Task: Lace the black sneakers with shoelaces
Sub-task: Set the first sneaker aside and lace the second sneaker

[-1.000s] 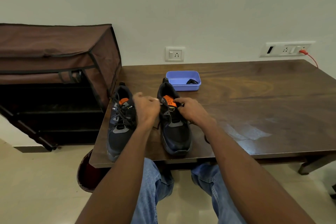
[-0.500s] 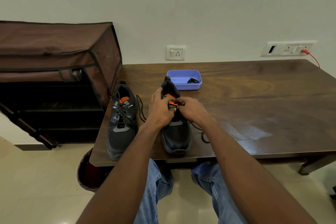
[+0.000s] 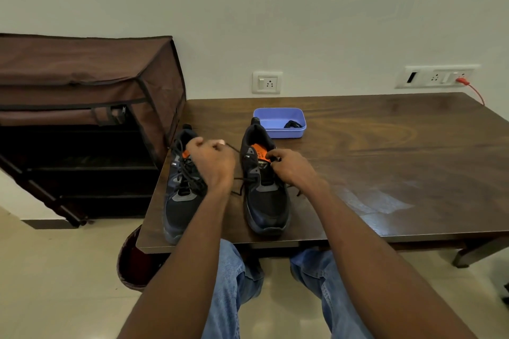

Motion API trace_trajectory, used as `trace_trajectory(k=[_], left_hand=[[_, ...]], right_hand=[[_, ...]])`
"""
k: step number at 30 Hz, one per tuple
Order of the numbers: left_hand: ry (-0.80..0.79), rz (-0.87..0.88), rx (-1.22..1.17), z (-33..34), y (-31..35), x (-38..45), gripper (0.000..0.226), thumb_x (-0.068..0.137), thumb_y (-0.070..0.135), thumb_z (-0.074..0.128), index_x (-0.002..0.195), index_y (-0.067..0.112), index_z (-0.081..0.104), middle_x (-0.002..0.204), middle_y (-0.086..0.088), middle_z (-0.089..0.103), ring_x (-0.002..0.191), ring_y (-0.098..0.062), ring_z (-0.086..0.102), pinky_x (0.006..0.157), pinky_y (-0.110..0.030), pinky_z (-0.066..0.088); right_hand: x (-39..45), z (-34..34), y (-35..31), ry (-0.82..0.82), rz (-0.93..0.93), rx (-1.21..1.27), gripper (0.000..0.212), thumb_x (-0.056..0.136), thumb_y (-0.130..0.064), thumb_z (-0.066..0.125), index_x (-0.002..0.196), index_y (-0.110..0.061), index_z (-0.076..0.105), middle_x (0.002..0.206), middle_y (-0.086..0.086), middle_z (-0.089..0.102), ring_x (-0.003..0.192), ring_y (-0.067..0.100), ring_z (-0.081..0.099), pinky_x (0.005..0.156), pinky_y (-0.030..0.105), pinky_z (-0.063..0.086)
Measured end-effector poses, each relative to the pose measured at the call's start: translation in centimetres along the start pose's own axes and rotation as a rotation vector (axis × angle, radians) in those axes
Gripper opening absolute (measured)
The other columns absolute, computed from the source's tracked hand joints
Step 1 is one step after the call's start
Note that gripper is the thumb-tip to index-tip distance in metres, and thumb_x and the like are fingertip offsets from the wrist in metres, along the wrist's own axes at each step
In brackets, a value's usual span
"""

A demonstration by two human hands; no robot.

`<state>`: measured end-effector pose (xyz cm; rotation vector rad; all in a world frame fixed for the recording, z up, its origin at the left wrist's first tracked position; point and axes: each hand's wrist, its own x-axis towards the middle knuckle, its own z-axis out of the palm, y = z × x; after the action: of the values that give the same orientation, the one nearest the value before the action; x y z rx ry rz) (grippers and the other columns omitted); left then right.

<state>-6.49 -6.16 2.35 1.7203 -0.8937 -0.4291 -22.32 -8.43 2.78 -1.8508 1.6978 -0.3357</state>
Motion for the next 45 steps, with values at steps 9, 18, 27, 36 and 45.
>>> trace_trajectory(k=[9, 18, 27, 36, 45], left_hand=[[-0.54, 0.348, 0.405, 1.6, -1.0, -0.6, 0.026, 0.085, 0.015, 0.07, 0.11, 0.019, 0.073, 0.144, -0.012, 0.042, 0.14, -0.034, 0.033, 0.115, -0.044, 0.032], [-0.809, 0.389, 0.632, 2.4, -1.2, -1.4, 0.027, 0.094, 0.03, 0.064, 0.12, 0.023, 0.071, 0.166, -0.006, 0.004, 0.15, -0.032, 0.004, 0.122, -0.043, 0.012], [0.04, 0.062, -0.005, -0.1, 0.6, -0.5, 0.01, 0.096, 0.007, 0.055, 0.087, 0.01, 0.06, 0.141, -0.008, 0.04, 0.122, -0.021, 0.051, 0.102, -0.027, 0.044], [-0.598, 0.324, 0.365, 1.4, -0.4, -1.0, 0.033, 0.086, 0.007, 0.069, 0.118, 0.011, 0.071, 0.152, -0.014, 0.036, 0.143, -0.033, 0.026, 0.12, -0.049, 0.024], [-0.563, 0.083, 0.247, 1.4, -0.2, -1.0, 0.013, 0.091, 0.008, 0.057, 0.093, 0.002, 0.069, 0.096, -0.002, 0.064, 0.083, -0.014, 0.06, 0.068, -0.024, 0.048]], right_hand=[[-0.3, -0.1, 0.1, 0.028, -0.043, -0.007, 0.032, 0.091, -0.023, 0.049, 0.116, -0.026, 0.068, 0.115, 0.006, 0.068, 0.099, 0.027, 0.062, 0.089, 0.044, 0.052], [0.3, 0.4, 0.3, 0.008, -0.045, -0.014, 0.038, 0.091, -0.019, 0.049, 0.123, -0.033, 0.064, 0.119, 0.004, 0.067, 0.102, 0.025, 0.061, 0.091, 0.043, 0.051], [0.7, 0.5, 0.5, 0.015, 0.01, 0.018, 0.045, 0.09, -0.022, 0.048, 0.13, -0.038, 0.061, 0.134, 0.002, 0.061, 0.112, 0.028, 0.06, 0.096, 0.046, 0.051], [0.9, 0.7, 0.5, 0.016, -0.027, -0.02, 0.043, 0.09, -0.022, 0.049, 0.128, -0.035, 0.062, 0.129, 0.003, 0.064, 0.111, 0.026, 0.06, 0.095, 0.044, 0.05], [0.8, 0.5, 0.3, 0.014, -0.044, -0.042, 0.038, 0.09, -0.018, 0.047, 0.118, -0.032, 0.068, 0.123, 0.003, 0.065, 0.104, 0.024, 0.06, 0.088, 0.039, 0.051]])
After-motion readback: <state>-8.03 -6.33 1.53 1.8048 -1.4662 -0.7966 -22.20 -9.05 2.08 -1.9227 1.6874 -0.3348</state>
